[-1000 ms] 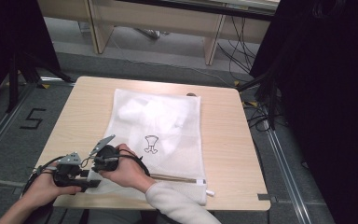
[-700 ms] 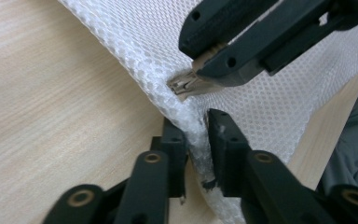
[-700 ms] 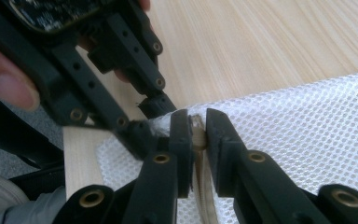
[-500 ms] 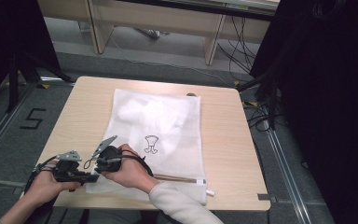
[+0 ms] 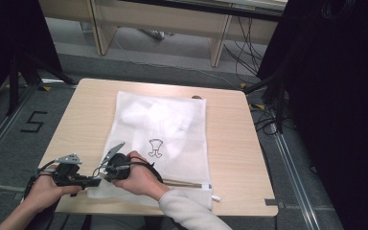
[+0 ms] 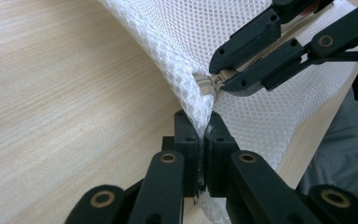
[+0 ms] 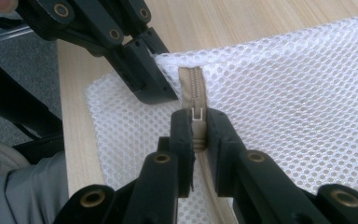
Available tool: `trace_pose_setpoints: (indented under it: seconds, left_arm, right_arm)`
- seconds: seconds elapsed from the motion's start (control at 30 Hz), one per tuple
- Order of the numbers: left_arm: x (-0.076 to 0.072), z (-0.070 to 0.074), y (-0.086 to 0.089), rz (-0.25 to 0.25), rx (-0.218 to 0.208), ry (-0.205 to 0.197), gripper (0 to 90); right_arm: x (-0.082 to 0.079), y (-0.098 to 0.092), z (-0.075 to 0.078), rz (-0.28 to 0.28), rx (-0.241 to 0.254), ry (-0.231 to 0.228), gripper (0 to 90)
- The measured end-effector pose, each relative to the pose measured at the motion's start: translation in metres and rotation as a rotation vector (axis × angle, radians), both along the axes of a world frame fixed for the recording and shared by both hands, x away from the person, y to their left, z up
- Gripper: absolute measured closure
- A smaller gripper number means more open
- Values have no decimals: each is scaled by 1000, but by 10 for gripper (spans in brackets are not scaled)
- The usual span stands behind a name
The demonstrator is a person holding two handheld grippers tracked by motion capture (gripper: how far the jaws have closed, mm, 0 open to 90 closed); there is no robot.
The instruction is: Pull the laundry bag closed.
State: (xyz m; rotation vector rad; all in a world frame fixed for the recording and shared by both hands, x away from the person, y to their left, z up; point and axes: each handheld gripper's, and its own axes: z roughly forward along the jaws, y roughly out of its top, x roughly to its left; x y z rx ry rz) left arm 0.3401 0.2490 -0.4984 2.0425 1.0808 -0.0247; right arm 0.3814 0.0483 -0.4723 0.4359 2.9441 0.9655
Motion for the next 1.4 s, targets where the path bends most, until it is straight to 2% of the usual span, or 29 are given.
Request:
trace_pose_setpoints:
  seconds: [0.23,0.33,0.57,0.63,0.67,0.73,0.8,0.83,1.0,1.07,1.37,1.4]
  left_arm:
    - [0,0,1,-1,-6,4,854]
    - [0,0,1,8,0,-3,853]
    - [0,0,0,4,-8,-5,853]
    - [0,0,1,3,-10,-3,853]
    - [0,-1,0,4,-14,-4,852]
    - [0,-1,1,-1,-14,-5,853]
    - [-1,-1,-1,6,-22,-24,853]
    - [0,0,0,-7,-9,-11,853]
    - [-1,0,0,8,-9,-18,853]
    - [-1,-1,-1,15,-24,-25,853]
    - [-1,1,0,3,-27,-13,853]
    - [-2,0,-1,21,-43,-24,853]
  right_arm:
    - [-2,0,-2,-12,2,7,825]
    - [-1,-1,-4,17,-5,-13,825]
    - [-3,-6,-4,7,-3,0,825]
    - [-3,-6,-3,9,-11,-4,825]
    - [-2,-5,-4,27,-5,-20,825]
    - [-3,-6,-4,13,-6,-10,825]
    - [-4,-7,-5,4,0,-6,825]
    - [-4,-8,-4,9,0,-8,825]
    - [-5,-9,-7,1,13,-5,825]
    - [-5,-11,-7,-1,7,-7,826]
    - [-5,-16,-4,-3,25,-1,825]
    - [-5,-16,-5,-3,22,-2,826]
